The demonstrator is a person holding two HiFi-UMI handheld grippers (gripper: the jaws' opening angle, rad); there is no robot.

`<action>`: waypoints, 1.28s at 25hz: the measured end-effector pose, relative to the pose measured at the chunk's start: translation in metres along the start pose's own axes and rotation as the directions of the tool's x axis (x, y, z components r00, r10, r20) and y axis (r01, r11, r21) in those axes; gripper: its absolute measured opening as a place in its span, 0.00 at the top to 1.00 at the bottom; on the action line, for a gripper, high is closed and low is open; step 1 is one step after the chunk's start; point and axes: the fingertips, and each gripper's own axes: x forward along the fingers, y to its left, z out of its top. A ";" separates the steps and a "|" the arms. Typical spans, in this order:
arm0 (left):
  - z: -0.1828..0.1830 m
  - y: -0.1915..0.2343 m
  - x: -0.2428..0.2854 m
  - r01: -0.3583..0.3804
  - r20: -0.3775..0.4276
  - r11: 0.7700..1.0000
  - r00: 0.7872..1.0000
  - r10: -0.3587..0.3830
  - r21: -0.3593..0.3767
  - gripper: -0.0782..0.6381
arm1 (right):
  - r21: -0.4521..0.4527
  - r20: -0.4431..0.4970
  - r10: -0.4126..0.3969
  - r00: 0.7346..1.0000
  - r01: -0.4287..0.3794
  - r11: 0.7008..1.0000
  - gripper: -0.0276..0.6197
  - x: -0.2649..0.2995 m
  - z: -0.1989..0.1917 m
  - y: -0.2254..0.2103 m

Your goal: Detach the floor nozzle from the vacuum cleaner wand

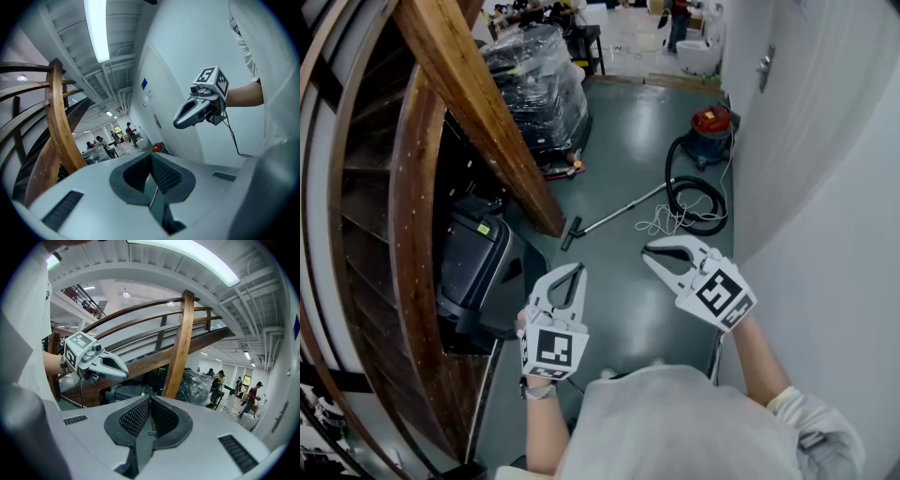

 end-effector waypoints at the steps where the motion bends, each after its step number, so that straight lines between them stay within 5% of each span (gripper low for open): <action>1: 0.001 -0.001 0.001 -0.003 -0.002 1.000 1.000 0.003 0.000 0.89 | 0.002 0.000 0.000 1.000 0.000 1.000 0.91 -0.001 0.000 -0.001; 11: 0.004 -0.016 0.013 -0.020 -0.036 1.000 0.999 0.020 -0.020 0.89 | -0.027 0.001 0.032 0.999 -0.032 0.999 0.91 -0.018 -0.003 -0.008; 21: 0.000 -0.035 0.025 -0.041 -0.094 0.999 0.995 0.037 -0.036 0.89 | -0.008 0.028 -0.018 0.999 0.018 1.000 0.91 -0.023 -0.011 -0.031; 32: -0.017 0.016 0.085 -0.011 -0.064 0.999 0.998 0.008 -0.046 0.89 | 0.007 0.004 -0.011 1.000 0.011 1.000 0.91 0.026 -0.023 -0.074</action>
